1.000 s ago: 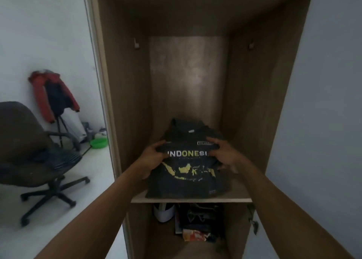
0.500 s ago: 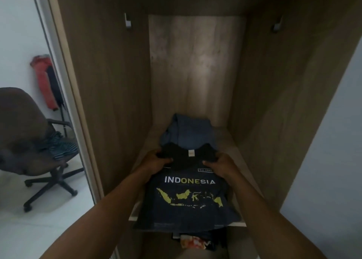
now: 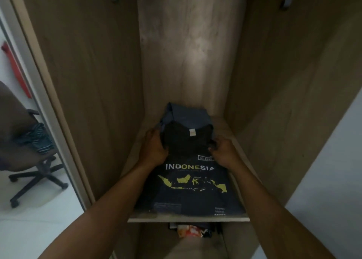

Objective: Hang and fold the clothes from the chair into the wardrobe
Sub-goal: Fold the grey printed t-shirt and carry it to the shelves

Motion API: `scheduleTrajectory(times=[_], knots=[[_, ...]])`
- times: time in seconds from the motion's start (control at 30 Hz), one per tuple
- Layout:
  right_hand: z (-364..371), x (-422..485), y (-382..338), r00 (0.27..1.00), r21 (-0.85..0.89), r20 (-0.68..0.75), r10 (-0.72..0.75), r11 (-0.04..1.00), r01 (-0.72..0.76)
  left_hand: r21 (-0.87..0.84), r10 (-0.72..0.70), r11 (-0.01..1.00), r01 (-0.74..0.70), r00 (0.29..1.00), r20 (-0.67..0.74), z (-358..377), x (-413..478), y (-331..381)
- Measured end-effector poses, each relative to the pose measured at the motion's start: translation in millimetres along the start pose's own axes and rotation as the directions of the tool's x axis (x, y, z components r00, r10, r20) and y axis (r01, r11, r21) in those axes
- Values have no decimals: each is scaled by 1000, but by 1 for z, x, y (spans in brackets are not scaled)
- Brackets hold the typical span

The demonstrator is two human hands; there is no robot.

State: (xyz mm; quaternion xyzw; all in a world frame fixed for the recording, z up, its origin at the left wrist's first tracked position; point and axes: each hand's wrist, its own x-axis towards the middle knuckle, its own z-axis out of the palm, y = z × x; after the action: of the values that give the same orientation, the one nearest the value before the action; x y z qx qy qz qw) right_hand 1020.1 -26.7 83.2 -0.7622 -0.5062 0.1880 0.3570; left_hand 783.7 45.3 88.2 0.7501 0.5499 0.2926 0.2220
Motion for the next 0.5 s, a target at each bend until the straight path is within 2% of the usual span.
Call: scheduleTrajectory(times=[0.03,0.1,0.17,0.2,0.27,0.5], knots=[[-3,-17,-10,999,-66,-32,-18,998,16,25,80,996,-81,996,31,-5,-13,8],[1,-56,-24,993,-161,-57,-100,983,89,62,195,976,-210,962,190,-4,-40,13],[16,-90,-28,991,-216,50,-127,967,135,148,191,953,-263,905,381,1,-66,10],[24,-100,-22,985,-257,113,-132,954,157,204,166,940,-273,890,424,4,-75,5],[31,-109,-5,974,-361,186,-127,913,188,285,132,921,-267,900,416,12,-88,-3],[23,-106,1,975,-443,171,-142,873,205,337,135,906,-257,929,345,12,-96,-3]])
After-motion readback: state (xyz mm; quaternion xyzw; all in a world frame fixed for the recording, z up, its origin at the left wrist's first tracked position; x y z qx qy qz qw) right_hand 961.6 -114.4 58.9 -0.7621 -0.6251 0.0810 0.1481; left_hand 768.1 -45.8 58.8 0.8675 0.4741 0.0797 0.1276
